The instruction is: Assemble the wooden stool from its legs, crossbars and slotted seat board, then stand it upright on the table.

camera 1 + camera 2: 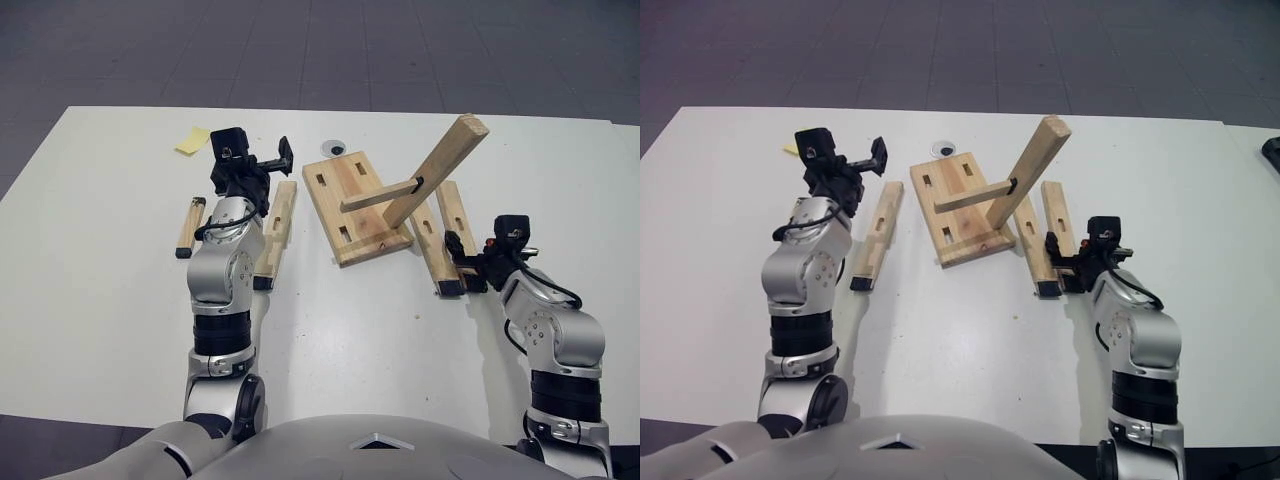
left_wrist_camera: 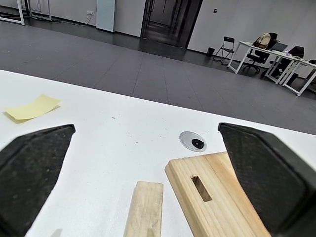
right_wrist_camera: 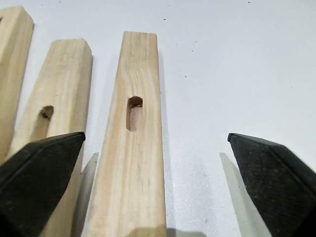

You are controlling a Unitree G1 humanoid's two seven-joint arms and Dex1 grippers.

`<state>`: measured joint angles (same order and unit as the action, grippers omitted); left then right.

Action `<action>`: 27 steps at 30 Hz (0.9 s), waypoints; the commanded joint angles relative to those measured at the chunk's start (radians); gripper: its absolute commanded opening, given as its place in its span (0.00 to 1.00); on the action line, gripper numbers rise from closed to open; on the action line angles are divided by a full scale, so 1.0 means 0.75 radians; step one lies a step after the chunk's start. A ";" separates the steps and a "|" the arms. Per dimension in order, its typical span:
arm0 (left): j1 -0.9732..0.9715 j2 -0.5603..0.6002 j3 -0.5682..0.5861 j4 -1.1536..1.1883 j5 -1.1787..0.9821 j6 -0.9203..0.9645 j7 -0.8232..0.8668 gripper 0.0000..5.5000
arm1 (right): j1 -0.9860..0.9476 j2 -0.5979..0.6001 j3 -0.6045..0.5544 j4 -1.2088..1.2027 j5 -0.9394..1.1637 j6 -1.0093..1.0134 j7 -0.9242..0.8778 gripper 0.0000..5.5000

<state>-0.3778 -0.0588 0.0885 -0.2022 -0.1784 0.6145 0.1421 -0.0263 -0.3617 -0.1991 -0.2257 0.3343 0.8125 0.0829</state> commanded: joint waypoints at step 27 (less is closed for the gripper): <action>-0.064 0.032 0.178 0.020 -0.032 0.113 0.023 0.98 | -0.255 -0.101 -0.127 0.005 -0.057 -0.041 0.136 0.37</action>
<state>-0.3933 -0.0496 0.1468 -0.1710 -0.1496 0.7004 0.1764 -0.1526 -0.4262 -0.2294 -0.1572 0.2961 0.9123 0.1893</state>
